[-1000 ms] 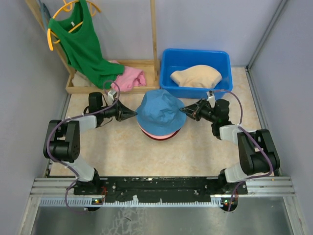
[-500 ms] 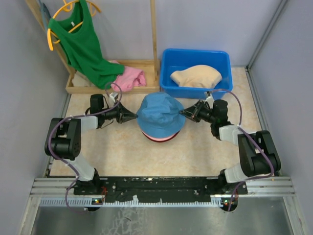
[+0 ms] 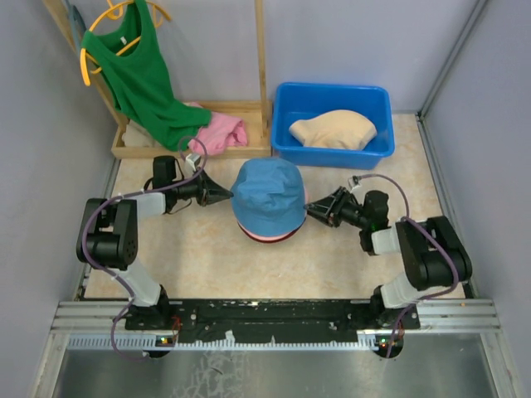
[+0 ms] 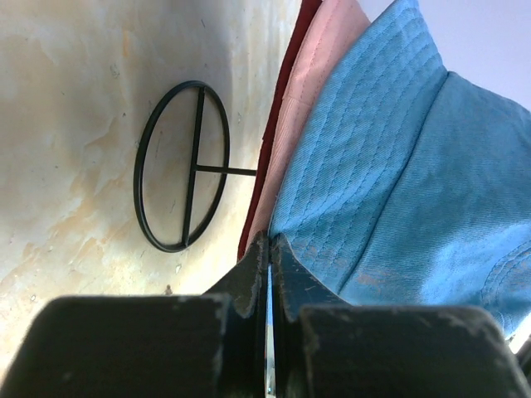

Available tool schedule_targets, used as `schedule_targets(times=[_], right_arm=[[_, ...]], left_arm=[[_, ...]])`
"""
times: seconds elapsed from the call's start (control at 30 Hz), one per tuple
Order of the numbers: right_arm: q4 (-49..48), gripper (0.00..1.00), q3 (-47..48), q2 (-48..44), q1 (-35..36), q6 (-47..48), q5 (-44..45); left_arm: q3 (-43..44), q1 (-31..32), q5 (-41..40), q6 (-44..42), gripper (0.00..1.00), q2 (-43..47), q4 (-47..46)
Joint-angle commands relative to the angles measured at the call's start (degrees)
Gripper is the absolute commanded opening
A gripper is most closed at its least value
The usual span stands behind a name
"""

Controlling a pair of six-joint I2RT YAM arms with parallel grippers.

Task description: Stack the hats

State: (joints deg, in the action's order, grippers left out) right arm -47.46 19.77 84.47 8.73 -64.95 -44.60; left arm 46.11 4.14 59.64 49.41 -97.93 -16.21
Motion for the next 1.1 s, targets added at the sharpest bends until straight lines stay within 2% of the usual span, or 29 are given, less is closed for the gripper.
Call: schedule_targets(times=[0.0,0.07,0.1,0.23,0.4,0.5,0.63,0.67,0.8,0.97,1.07], right_arm=[[-35.0,0.39,-4.2,8.8,-0.8,-18.5,-4.9],[-49.6,0.41,-5.1,15.9,-0.8,-25.6,-4.9],[-51.3,0.40,-4.8,17.7,-0.8,-26.8,-5.6],[-51.4,0.38,-4.2,18.0,-0.8,-25.5,-6.3],[-48.1,0.38,-7.7,12.5,-4.7,-24.2,-3.9],[-33.6,0.38,-8.3,1.7,-6.7,-17.3,-4.2],[7.8,0.42,-0.5,-13.7,-6.8,5.3,0.2],[13.2,0.43,1.1,-15.2,-6.8,7.2,0.5],[8.7,0.42,2.6,-11.7,-6.4,3.5,-3.2],[27.1,0.43,6.6,-16.3,-6.5,13.3,5.0],[34.1,0.46,8.3,-17.3,-7.0,17.8,8.2]], left_arm=[[0.7,0.4,0.2,-2.2,0.00,1.0,2.0],[0.4,0.6,0.3,-2.5,0.00,1.2,2.3],[0.4,0.6,0.3,-2.5,0.00,1.3,2.3],[0.6,0.8,0.1,-2.9,0.00,1.5,3.2],[1.8,0.9,-0.6,-3.2,0.00,1.3,4.1],[2.5,1.0,-1.0,-3.4,0.00,1.5,4.8],[2.9,1.0,-1.2,-3.7,0.00,1.6,5.5],[2.9,1.0,-1.2,-3.6,0.00,1.6,5.4],[2.9,1.1,-1.1,-3.7,0.00,1.4,5.4],[3.5,1.4,-1.4,-3.5,0.00,1.5,5.5],[3.7,1.4,-1.4,-3.5,0.00,1.4,5.5]])
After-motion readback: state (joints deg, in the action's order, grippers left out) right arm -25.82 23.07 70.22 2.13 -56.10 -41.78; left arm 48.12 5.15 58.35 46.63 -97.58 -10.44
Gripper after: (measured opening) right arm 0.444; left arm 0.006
